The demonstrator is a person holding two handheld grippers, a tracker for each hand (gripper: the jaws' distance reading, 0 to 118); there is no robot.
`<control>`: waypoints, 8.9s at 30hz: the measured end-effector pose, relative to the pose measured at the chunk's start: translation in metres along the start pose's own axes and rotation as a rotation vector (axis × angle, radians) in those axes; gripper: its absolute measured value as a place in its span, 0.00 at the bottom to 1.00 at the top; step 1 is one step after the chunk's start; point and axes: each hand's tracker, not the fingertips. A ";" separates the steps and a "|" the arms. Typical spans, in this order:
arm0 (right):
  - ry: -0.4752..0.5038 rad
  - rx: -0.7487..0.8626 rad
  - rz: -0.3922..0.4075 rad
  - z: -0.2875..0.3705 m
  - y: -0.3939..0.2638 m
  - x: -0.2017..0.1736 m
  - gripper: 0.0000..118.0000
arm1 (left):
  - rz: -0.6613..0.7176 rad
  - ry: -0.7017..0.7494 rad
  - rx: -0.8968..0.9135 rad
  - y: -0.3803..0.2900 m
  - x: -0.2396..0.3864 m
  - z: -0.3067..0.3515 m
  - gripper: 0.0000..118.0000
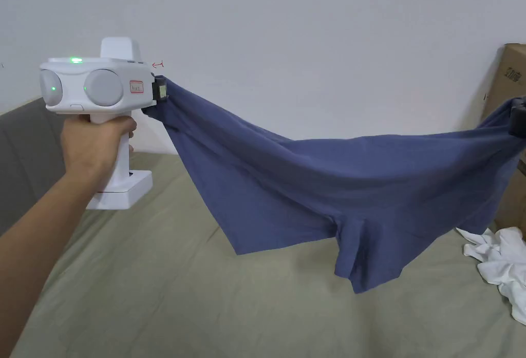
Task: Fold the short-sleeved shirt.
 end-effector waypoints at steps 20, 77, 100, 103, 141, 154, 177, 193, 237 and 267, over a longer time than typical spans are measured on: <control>0.009 -0.504 -0.174 -0.015 -0.293 -0.054 0.05 | 0.112 0.029 -0.524 -0.341 -0.047 -0.026 0.02; -0.155 -0.022 -0.071 0.247 -0.183 -0.075 0.46 | 0.104 -0.061 0.100 -0.258 0.046 0.216 0.27; -0.193 -0.068 -0.070 0.167 -0.211 -0.059 0.02 | 0.034 -0.215 -0.356 -0.274 0.065 -0.016 0.00; -0.202 -0.091 -0.072 0.147 -0.219 -0.057 0.02 | 0.044 -0.274 -0.521 -0.292 0.069 -0.080 0.44; -0.094 -0.939 -0.181 0.089 -0.420 -0.037 0.46 | -0.073 -0.251 -0.523 -0.308 0.094 -0.028 0.01; -0.051 -0.741 -0.134 0.131 -0.332 -0.054 0.04 | 0.080 -0.222 -0.501 -0.298 0.062 0.005 0.01; -0.006 0.047 -0.034 0.074 -0.009 -0.005 0.03 | 0.131 -0.066 -0.038 -0.052 -0.038 0.055 0.01; 0.012 0.195 -0.070 -0.019 0.100 0.012 0.03 | 0.061 0.003 0.108 0.074 -0.014 -0.027 0.01; 0.197 -0.559 -0.395 0.212 -0.370 -0.018 0.03 | 0.161 0.008 -0.603 -0.424 -0.065 0.129 0.01; 0.032 -0.470 -0.180 0.242 -0.295 -0.048 0.84 | 0.117 -0.018 -0.430 -0.363 -0.031 0.202 0.73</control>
